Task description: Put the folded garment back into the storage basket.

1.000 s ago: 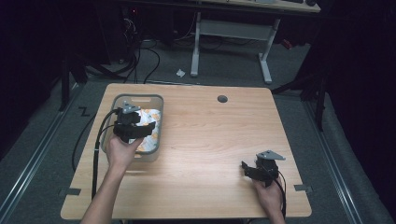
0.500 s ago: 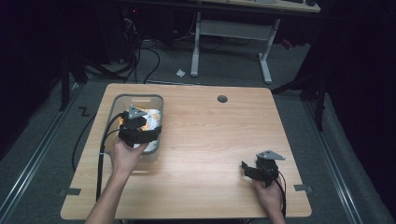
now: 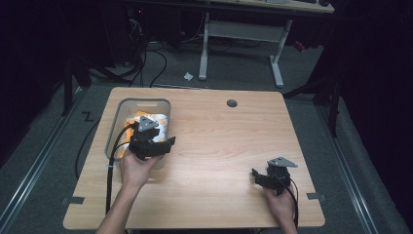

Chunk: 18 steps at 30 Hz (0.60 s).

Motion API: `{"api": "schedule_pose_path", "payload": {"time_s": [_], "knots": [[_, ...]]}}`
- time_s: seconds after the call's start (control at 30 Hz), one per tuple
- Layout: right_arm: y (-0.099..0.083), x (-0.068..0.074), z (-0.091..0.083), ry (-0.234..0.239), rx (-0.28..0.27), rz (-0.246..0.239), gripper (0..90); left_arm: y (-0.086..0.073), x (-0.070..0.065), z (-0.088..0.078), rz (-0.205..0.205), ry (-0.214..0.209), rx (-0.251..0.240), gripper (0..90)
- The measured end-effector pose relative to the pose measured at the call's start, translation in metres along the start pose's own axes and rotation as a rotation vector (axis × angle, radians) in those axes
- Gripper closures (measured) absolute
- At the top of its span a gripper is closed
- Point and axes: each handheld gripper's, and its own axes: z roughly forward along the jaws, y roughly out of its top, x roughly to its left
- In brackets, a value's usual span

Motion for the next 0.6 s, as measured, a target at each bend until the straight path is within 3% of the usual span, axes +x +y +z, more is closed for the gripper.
{"api": "schedule_pose_path", "payload": {"time_s": [0.33, 0.6], "knots": [[0.0, 0.0, 0.0, 0.0, 0.0, 0.001, 28.0, -0.004, -0.008, -0.002, -0.003, -0.025, -0.011, 35.2], [0.0, 0.0, 0.0, 0.0, 0.0, 0.0, 28.0, -0.006, -0.019, -0.005, 0.017, -0.04, -0.011, 34.8]]}}
